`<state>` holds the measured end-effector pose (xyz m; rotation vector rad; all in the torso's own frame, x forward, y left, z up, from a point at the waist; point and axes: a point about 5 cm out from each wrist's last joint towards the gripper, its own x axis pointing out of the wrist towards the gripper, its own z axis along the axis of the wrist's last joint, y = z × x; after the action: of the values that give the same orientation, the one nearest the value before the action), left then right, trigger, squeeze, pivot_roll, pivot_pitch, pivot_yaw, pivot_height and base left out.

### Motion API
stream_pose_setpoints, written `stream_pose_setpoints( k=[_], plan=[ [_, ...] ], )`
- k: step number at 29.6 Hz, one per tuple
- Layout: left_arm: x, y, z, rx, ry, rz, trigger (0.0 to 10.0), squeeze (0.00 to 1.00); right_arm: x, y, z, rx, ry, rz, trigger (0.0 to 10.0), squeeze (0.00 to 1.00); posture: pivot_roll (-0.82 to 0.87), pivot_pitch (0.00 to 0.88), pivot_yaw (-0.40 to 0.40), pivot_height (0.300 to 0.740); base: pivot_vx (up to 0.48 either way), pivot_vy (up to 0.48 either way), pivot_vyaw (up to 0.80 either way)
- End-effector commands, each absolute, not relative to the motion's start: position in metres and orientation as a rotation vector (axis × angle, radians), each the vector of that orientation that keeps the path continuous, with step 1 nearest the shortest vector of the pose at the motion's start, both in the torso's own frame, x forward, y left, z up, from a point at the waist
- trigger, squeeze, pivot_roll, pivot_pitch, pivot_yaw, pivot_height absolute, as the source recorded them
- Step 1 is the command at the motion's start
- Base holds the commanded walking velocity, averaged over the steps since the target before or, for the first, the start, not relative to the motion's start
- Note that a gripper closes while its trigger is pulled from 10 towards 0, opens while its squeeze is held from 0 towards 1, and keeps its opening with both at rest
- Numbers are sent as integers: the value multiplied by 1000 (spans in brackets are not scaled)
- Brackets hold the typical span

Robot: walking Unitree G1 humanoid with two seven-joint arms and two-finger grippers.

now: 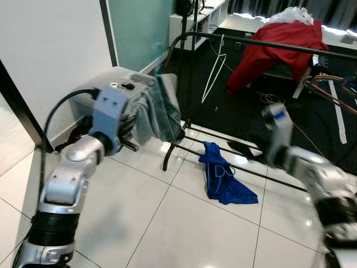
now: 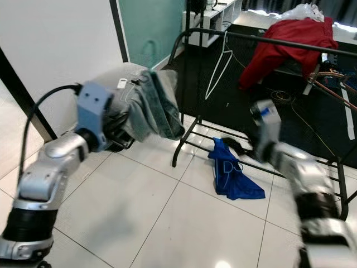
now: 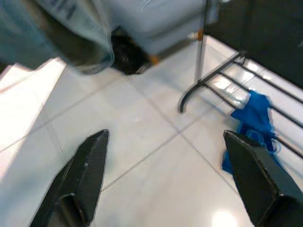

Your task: Hang hanger

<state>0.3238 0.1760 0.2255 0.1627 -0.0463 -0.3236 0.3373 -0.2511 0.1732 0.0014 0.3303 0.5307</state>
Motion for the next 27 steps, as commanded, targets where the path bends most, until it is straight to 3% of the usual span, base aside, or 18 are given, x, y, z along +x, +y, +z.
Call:
stream_pose_setpoints(
  k=[1, 2, 3, 4, 5, 6, 9, 15, 19, 22, 27],
  plan=[
    [316, 172, 223, 164, -57, -469, 10000, 0, 339, -256, 207, 29, 181, 588, 10000, 1000, -79, 59, -42, 740, 0, 0, 0],
    [316, 172, 223, 164, -57, -469, 10000, 0, 339, -256, 207, 29, 181, 588, 10000, 1000, -79, 59, -42, 740, 0, 0, 0],
    [304, 167, 222, 211, -59, -624, 10000, 0, 335, -262, 232, 86, 81, 638, 10000, 1000, -82, 59, -42, 740, 0, 0, 0],
    [291, 163, 220, 275, -48, -772, 10000, 0, 328, -268, 252, 108, 8, 721, 10000, 420, -83, 58, -42, 740, 0, 0, 0],
    [283, 161, 218, 317, -33, -864, 10000, 0, 322, -270, 263, 113, -30, 782, 10000, 420, -83, 58, -42, 740, 0, 0, 0],
    [274, 159, 217, 354, -15, -962, 10000, 0, 314, -274, 271, 94, -39, 870, 10000, 0, -82, 59, -42, 740, 0, 0, 0],
    [261, 159, 219, 388, 6, -1096, 10000, 0, 304, -281, 284, 51, -34, 982, 10000, 0, -83, 61, -42, 740, 0, 0, 0],
    [253, 162, 227, 411, 2, -1186, 10000, 0, 295, -287, 298, 30, 4, 1102, 10000, 0, -92, 55, -47, 740, 0, 0, 0],
    [254, 161, 232, 420, -24, -1190, 10000, 0, 290, -280, 292, 2, 85, 1185, 10000, 0, -94, 48, -50, 740, 0, 0, 0],
    [250, 153, 240, 413, -68, -1246, 10000, 0, 282, -257, 273, -56, 216, 1329, 10000, 0, -94, 41, -50, 740, 0, 0, 0],
    [247, 150, 241, 418, -77, -1282, 10000, 0, 277, -246, 268, -48, 254, 1422, 10000, 0, -92, 39, -50, 740, 0, 0, 0]
  ],
)
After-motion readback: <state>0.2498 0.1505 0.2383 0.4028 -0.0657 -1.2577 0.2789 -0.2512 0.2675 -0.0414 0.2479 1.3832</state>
